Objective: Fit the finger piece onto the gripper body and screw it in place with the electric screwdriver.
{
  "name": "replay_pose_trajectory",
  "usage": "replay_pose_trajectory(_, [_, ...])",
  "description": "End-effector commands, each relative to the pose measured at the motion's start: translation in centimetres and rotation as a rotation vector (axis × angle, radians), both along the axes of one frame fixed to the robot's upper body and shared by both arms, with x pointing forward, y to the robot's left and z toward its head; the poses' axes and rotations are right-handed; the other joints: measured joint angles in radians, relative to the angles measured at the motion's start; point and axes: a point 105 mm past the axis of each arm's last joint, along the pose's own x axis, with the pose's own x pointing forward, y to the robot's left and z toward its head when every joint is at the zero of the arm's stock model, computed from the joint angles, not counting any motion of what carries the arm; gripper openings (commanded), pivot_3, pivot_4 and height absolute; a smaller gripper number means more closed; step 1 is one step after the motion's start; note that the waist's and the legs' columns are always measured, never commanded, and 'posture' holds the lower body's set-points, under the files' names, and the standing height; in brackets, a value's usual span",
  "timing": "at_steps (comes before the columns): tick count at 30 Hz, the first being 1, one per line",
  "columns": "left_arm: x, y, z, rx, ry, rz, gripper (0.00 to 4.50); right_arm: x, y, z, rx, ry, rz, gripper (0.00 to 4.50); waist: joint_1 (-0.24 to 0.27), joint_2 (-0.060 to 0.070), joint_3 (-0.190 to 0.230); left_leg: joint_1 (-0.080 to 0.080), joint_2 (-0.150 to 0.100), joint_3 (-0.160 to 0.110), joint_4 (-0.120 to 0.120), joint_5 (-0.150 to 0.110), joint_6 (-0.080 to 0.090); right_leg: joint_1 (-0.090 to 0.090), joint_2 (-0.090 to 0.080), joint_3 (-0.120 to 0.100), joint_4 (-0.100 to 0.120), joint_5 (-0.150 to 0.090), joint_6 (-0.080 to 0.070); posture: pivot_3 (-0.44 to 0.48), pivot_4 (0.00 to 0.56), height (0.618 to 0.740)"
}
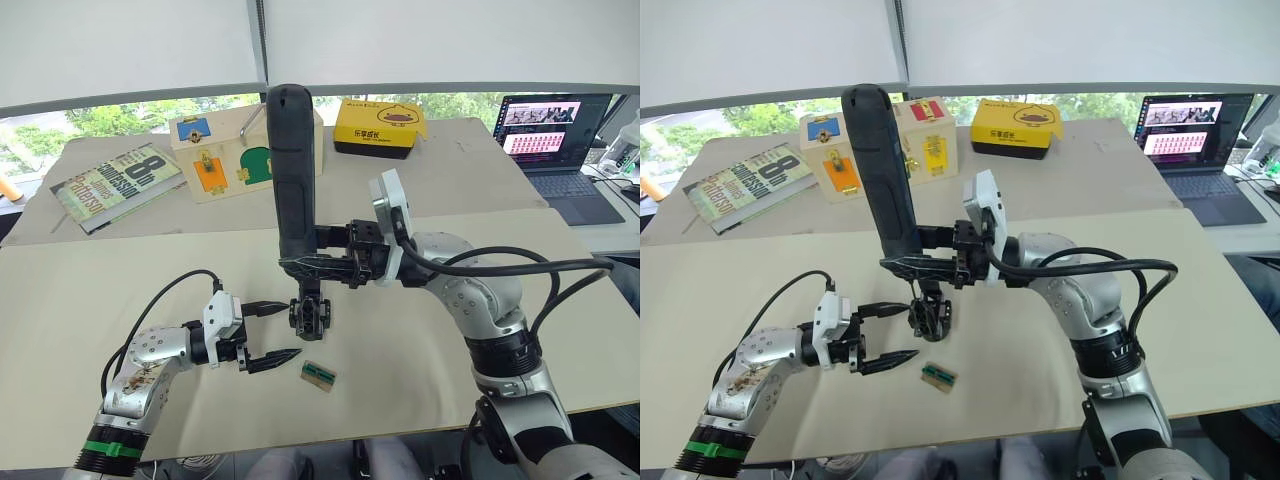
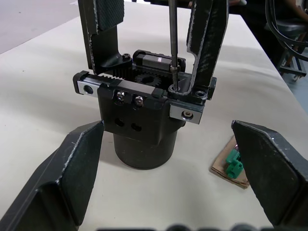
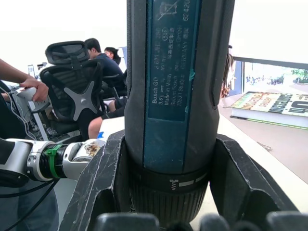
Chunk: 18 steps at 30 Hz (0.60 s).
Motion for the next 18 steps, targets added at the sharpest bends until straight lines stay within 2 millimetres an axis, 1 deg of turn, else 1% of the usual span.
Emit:
replay_pose_trajectory(1, [-0.02,-0.17,0.44,-0.007,-0.029,-0.007,4.50,-1.06,0.21,1.77,0.017,-0.091,0.045,1.90,0.000,0.000,0.000,0.000,0.000,0.000,0.000,0.000,0.000,0.000,0.000,0.000,0.000,0.000,0.000,0.000,0.150,0.740])
replay_pose_trajectory(18, [0.12,-0.21,0.36,0.001,-0.030,-0.005,4.50,-1.13,0.38,1.75,0.039,-0.100,0.042,1.90,0.000,0.000,0.000,0.000,0.000,0.000,0.000,0.000,0.000,0.000,0.000,0.000,0.000,0.000,0.000,0.000,0.150,0.740])
